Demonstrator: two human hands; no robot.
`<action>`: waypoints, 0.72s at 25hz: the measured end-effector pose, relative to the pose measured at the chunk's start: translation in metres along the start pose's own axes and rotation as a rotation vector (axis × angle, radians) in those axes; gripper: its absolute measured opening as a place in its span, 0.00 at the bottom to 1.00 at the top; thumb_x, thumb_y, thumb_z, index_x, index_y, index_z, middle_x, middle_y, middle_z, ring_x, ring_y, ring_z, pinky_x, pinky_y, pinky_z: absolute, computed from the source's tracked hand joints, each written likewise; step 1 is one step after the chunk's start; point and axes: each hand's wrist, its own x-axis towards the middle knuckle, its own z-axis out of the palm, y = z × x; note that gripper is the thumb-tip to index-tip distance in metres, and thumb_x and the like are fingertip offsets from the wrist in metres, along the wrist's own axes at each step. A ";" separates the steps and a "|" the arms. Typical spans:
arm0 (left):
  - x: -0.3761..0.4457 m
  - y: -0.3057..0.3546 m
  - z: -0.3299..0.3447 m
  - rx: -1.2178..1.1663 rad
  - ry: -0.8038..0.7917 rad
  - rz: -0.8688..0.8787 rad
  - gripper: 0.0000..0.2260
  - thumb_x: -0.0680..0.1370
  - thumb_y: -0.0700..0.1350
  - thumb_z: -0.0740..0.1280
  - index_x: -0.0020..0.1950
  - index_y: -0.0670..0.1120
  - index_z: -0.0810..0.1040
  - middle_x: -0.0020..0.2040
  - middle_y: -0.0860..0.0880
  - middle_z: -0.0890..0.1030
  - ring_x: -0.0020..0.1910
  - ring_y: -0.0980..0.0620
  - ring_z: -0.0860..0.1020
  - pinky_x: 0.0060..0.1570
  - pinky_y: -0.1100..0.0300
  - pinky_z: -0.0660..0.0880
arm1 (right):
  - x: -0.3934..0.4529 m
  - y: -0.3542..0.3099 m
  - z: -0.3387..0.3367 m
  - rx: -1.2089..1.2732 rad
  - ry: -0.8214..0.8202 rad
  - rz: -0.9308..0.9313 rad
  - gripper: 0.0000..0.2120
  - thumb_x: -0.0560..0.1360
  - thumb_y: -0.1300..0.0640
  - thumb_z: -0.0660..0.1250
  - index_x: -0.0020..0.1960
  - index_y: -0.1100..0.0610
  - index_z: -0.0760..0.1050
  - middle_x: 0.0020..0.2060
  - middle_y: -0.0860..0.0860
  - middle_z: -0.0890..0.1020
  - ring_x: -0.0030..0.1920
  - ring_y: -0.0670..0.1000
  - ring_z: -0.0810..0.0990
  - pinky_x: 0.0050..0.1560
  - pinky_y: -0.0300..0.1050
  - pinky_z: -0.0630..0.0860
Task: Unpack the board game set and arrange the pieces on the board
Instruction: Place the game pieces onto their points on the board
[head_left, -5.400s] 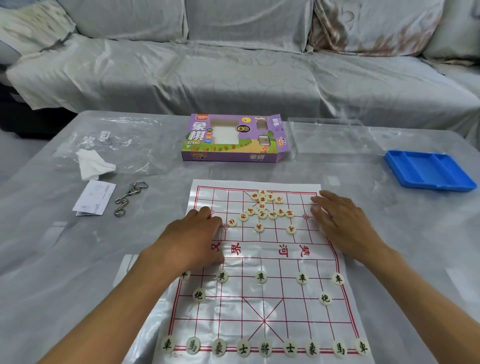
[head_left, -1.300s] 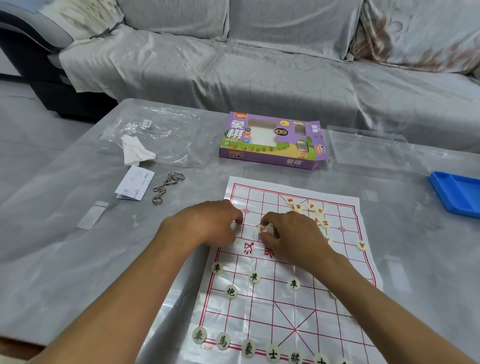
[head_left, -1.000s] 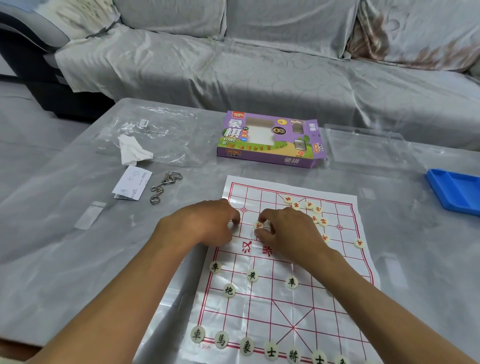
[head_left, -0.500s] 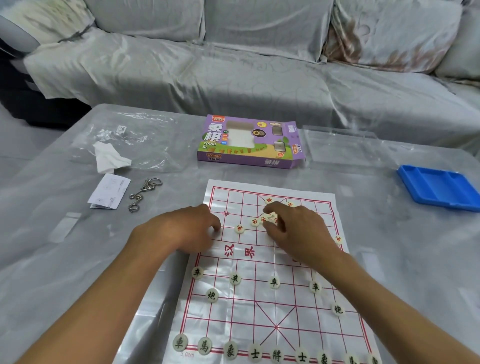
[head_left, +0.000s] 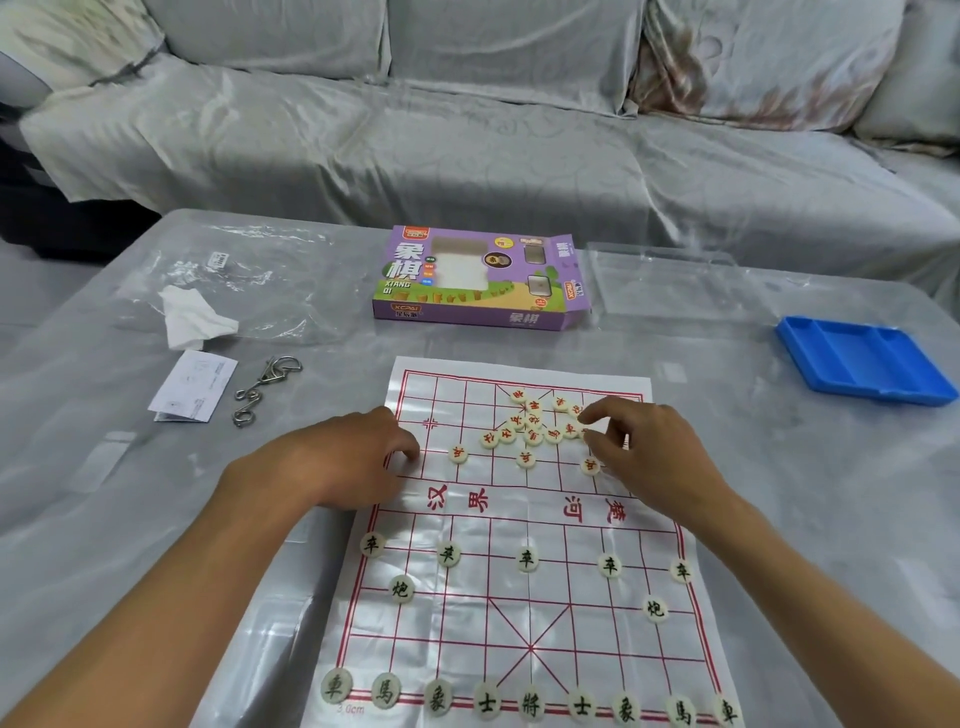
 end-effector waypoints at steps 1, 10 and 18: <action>0.000 0.000 0.000 0.003 0.000 0.000 0.15 0.79 0.51 0.61 0.66 0.58 0.72 0.66 0.56 0.67 0.60 0.52 0.72 0.61 0.55 0.71 | 0.000 -0.003 0.001 0.006 -0.011 -0.003 0.08 0.77 0.52 0.67 0.55 0.47 0.80 0.33 0.44 0.80 0.33 0.44 0.76 0.41 0.41 0.76; -0.004 0.001 -0.002 -0.019 0.007 -0.002 0.15 0.79 0.51 0.61 0.66 0.58 0.72 0.66 0.55 0.67 0.59 0.51 0.72 0.61 0.55 0.71 | 0.043 -0.062 0.024 -0.227 -0.172 -0.090 0.13 0.75 0.50 0.68 0.59 0.49 0.78 0.52 0.48 0.82 0.49 0.50 0.79 0.47 0.42 0.72; -0.002 0.006 -0.003 0.014 0.019 -0.017 0.16 0.79 0.48 0.61 0.66 0.57 0.72 0.67 0.53 0.67 0.61 0.49 0.72 0.61 0.53 0.71 | 0.050 -0.060 0.029 -0.231 -0.193 -0.041 0.11 0.74 0.49 0.70 0.56 0.49 0.79 0.50 0.47 0.82 0.46 0.49 0.78 0.46 0.41 0.73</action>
